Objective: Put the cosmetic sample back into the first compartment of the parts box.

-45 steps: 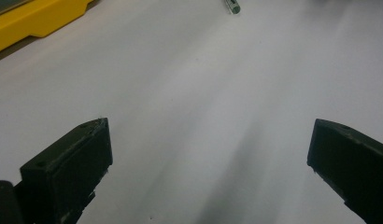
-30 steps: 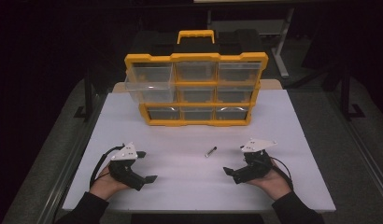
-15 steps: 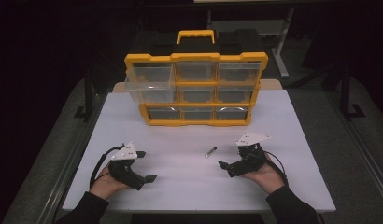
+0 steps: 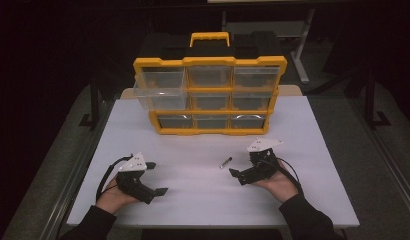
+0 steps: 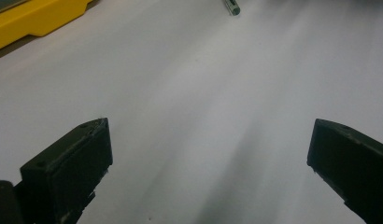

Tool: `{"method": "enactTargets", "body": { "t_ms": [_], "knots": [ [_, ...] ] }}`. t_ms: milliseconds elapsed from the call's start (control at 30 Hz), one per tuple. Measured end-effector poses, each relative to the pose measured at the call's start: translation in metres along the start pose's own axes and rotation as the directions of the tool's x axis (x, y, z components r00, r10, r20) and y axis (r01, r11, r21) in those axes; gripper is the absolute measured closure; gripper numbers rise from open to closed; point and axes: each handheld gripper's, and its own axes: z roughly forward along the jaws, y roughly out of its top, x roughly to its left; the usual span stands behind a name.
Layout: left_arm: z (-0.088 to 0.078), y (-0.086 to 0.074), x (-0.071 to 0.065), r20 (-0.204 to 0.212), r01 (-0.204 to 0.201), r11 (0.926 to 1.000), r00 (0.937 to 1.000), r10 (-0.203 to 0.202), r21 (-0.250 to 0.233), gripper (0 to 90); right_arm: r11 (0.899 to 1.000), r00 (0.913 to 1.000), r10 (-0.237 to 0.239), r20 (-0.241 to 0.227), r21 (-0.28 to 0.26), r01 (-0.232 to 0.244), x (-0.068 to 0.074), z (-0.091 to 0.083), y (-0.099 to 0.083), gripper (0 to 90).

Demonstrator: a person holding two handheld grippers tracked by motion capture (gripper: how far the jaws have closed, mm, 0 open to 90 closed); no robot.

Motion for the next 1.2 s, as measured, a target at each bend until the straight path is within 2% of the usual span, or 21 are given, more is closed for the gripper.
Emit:
{"method": "enactTargets", "body": {
  "t_ms": [733, 1200],
  "knots": [
    [0.0, -0.001, 0.0, 0.0, 0.007, 0.9999, 1.0, -0.007, -0.007, 0.0, 1.0, 1.0, -0.001, -0.006, 0.002, 0.001, 0.004, 0.027, 0.017, 0.0],
    [0.001, -0.002, 0.001, 0.002, 0.004, 1.0, 1.0, -0.004, -0.006, 0.0, 1.0, 0.9996, 0.026, 0.008, 0.003, -0.026, 0.006, 0.043, 0.019, 0.0]
  ]
}}
